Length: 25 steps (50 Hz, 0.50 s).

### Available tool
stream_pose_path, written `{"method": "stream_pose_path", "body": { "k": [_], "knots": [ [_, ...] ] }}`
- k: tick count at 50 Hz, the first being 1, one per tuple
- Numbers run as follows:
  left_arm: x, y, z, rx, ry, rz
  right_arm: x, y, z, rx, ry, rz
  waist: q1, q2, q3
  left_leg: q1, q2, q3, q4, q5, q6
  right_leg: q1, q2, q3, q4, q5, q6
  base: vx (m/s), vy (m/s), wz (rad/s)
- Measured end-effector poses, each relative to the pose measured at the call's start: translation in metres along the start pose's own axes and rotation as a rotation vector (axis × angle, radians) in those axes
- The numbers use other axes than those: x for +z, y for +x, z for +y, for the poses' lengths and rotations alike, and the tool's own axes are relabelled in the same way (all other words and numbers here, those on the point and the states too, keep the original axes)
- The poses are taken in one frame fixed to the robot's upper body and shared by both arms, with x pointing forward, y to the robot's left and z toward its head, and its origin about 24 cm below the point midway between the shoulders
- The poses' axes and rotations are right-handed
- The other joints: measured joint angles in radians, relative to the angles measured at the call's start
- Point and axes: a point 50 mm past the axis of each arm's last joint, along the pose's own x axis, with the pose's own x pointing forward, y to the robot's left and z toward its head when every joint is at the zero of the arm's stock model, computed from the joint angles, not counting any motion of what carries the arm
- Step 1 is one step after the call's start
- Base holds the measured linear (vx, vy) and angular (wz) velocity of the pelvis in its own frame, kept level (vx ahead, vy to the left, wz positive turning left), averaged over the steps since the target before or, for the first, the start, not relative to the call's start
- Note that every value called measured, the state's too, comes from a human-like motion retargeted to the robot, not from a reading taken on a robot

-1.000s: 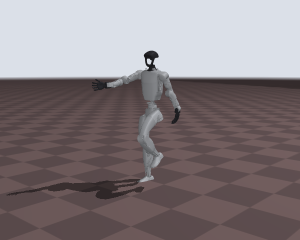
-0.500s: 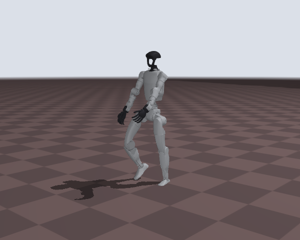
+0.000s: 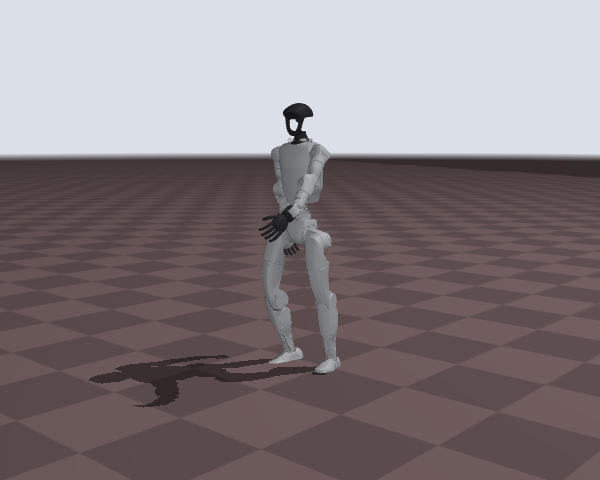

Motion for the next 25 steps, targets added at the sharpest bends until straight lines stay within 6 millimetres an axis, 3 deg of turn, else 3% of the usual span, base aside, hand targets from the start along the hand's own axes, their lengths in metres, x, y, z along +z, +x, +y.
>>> {"method": "stream_pose_path", "body": {
  "k": [2, 3, 5, 7, 8, 10, 11, 13, 15, 17, 19, 21, 23, 25],
  "knots": [
    [-0.085, -0.025, -0.031, -0.104, 0.033, 0.241, 0.088, -0.006, 0.017, -0.017, 0.032, -0.229, 0.142, -0.061, 0.004, -0.083, -0.042, 0.051, 0.163, -0.023, 0.054, 0.142, -0.021, 0.026, -0.307, 0.018, 0.048, -0.05, -0.23, -1.49],
    [-0.130, -0.048, -0.044, -0.181, 0.051, 0.393, 0.134, -0.016, 0.025, -0.019, 0.059, -0.342, 0.209, -0.098, 0.006, -0.175, -0.050, 0.082, 0.328, -0.036, 0.060, 0.178, -0.044, 0.047, -0.419, 0.074, 0.051, -0.14, -0.24, -1.27],
    [-0.210, -0.112, -0.068, -0.289, -0.068, 0.671, 0.231, -0.060, 0.029, -0.052, 0.137, -0.599, 0.282, -0.120, -0.021, -0.512, 0.028, 0.073, 0.871, -0.061, 0.045, 0.163, -0.044, 0.074, -0.511, 0.156, 0.019, -0.18, -0.18, -0.58],
    [-0.273, -0.194, -0.086, -0.270, -0.239, 0.896, 0.323, -0.135, 0.026, -0.066, 0.266, -0.928, 0.324, -0.109, -0.007, -0.753, 0.083, 0.022, 1.290, -0.076, 0.038, 0.166, -0.039, 0.097, -0.511, 0.173, 0.022, -0.08, -0.06, -0.40],
    [-0.295, -0.237, -0.095, -0.256, -0.313, 0.999, 0.362, -0.184, 0.025, -0.048, 0.327, -1.094, 0.343, -0.105, 0.001, -0.851, 0.116, 0.021, 1.468, -0.107, 0.046, 0.166, -0.038, 0.109, -0.511, 0.175, 0.031, -0.02, -0.03, -0.60],
    [-0.321, -0.323, -0.111, -0.253, -0.423, 1.185, 0.414, -0.291, 0.027, 0.032, 0.443, -1.408, 0.384, -0.107, 0.009, -1.010, 0.222, 0.056, 1.776, -0.178, 0.096, 0.152, -0.040, 0.136, -0.511, 0.173, 0.035, 0.01, -0.04, -0.68],
    [-0.327, -0.361, -0.115, -0.268, -0.454, 1.266, 0.427, -0.341, 0.028, 0.085, 0.503, -1.542, 0.405, -0.111, 0.008, -1.072, 0.274, 0.067, 1.892, -0.204, 0.124, 0.140, -0.038, 0.148, -0.511, 0.172, 0.026, 0.02, -0.05, -0.56],
    [-0.329, -0.427, -0.118, -0.292, -0.503, 1.418, 0.434, -0.430, 0.023, 0.198, 0.623, -1.761, 0.445, -0.119, 0.001, -1.190, 0.340, 0.065, 2.073, -0.239, 0.165, 0.114, -0.032, 0.161, -0.511, 0.172, 0.006, 0.01, -0.03, -0.17],
    [-0.325, -0.476, -0.112, -0.279, -0.534, 1.543, 0.426, -0.495, 0.014, 0.283, 0.717, -1.902, 0.471, -0.134, -0.005, -1.276, 0.328, 0.046, 2.167, -0.251, 0.183, 0.093, -0.035, 0.156, -0.511, 0.177, -0.005, 0.01, 0.00, 0.17],
    [-0.321, -0.501, -0.105, -0.230, -0.567, 1.612, 0.416, -0.536, 0.008, 0.324, 0.754, -1.982, 0.476, -0.151, -0.011, -1.313, 0.277, 0.034, 2.186, -0.252, 0.183, 0.079, -0.044, 0.141, -0.511, 0.180, -0.003, 0.03, 0.01, 0.50],
    [-0.320, -0.508, -0.104, -0.204, -0.599, 1.634, 0.409, -0.562, 0.009, 0.353, 0.757, -2.023, 0.459, -0.159, -0.027, -1.315, 0.231, 0.022, 2.156, -0.248, 0.175, 0.066, -0.046, 0.124, -0.511, 0.180, -0.001, 0.03, 0.02, 0.51],
    [-0.322, -0.497, -0.108, -0.224, -0.610, 1.619, 0.407, -0.570, 0.018, 0.372, 0.733, -2.023, 0.430, -0.157, -0.054, -1.279, 0.198, 0.010, 2.078, -0.239, 0.162, 0.052, -0.038, 0.112, -0.511, 0.175, -0.001, 0.02, 0.02, 0.35],
    [-0.326, -0.467, -0.115, -0.285, -0.582, 1.567, 0.411, -0.560, 0.032, 0.366, 0.686, -1.981, 0.396, -0.151, -0.082, -1.198, 0.173, 0.005, 1.937, -0.233, 0.144, 0.041, -0.029, 0.110, -0.511, 0.170, 0.005, 0.00, 0.00, 0.00],
    [-0.330, -0.418, -0.120, -0.352, -0.506, 1.474, 0.422, -0.529, 0.050, 0.319, 0.596, -1.896, 0.376, -0.151, -0.090, -1.035, 0.147, 0.025, 1.697, -0.219, 0.120, 0.051, -0.031, 0.127, -0.511, 0.167, 0.018, 0.08, 0.05, -0.45]
  ]
}}
